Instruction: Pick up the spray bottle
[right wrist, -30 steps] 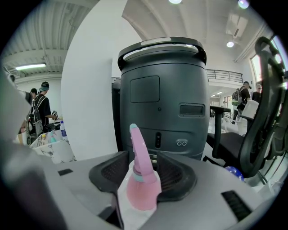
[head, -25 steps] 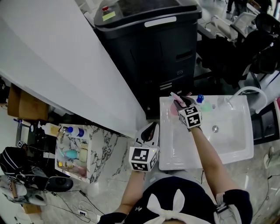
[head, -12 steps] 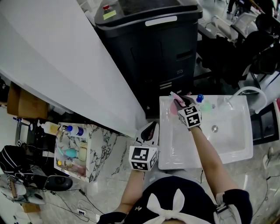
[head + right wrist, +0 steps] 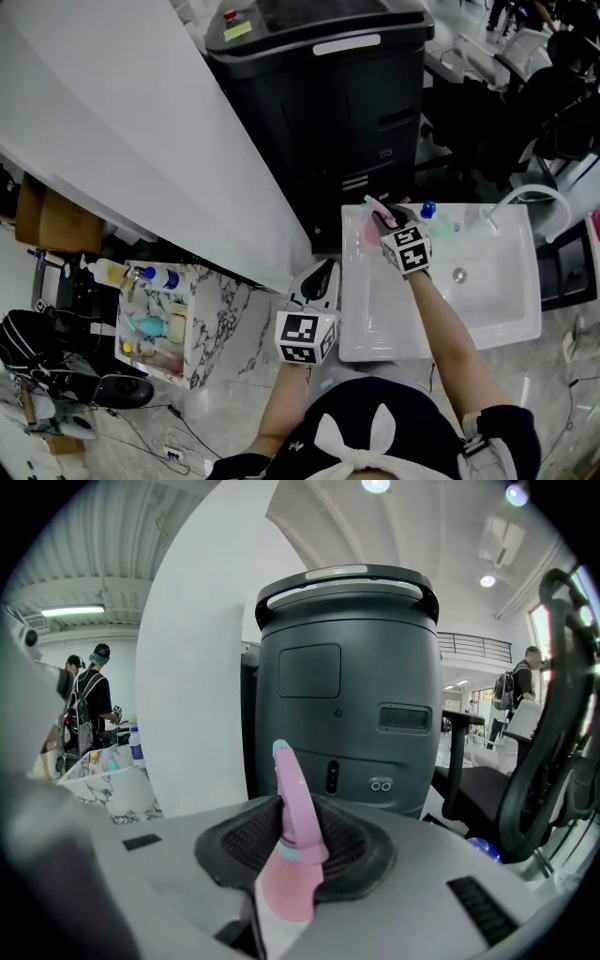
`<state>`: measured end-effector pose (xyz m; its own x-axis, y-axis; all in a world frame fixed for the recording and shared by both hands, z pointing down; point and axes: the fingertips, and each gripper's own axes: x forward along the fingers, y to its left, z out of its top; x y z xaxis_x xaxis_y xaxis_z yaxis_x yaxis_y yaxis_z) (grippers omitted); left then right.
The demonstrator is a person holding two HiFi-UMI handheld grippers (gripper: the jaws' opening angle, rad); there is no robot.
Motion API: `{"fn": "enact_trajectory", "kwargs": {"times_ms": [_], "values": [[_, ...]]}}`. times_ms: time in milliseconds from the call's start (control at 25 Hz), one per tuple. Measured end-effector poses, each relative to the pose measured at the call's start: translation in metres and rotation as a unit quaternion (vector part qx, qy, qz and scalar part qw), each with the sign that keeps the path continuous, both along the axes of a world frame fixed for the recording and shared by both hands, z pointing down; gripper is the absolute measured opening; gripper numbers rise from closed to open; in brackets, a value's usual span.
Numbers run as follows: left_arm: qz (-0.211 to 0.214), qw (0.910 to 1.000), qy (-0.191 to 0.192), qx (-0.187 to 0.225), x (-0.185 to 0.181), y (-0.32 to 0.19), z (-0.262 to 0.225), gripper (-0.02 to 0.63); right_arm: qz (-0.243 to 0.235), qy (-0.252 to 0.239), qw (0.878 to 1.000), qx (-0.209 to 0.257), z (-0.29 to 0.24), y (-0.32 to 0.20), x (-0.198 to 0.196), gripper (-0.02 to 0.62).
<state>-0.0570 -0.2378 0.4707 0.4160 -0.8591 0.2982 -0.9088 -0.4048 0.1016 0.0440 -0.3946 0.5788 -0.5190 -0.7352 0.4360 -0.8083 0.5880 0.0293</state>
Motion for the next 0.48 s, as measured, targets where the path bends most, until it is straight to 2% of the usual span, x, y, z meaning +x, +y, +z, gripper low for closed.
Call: {"fn": "enact_trajectory", "kwargs": {"times_ms": [480], "values": [[0.01,0.9999,0.004,-0.001,0.005,0.002,-0.001,0.038,-0.011,-0.005,1.0,0.016,-0.028,0.013,-0.001,0.107]]}}
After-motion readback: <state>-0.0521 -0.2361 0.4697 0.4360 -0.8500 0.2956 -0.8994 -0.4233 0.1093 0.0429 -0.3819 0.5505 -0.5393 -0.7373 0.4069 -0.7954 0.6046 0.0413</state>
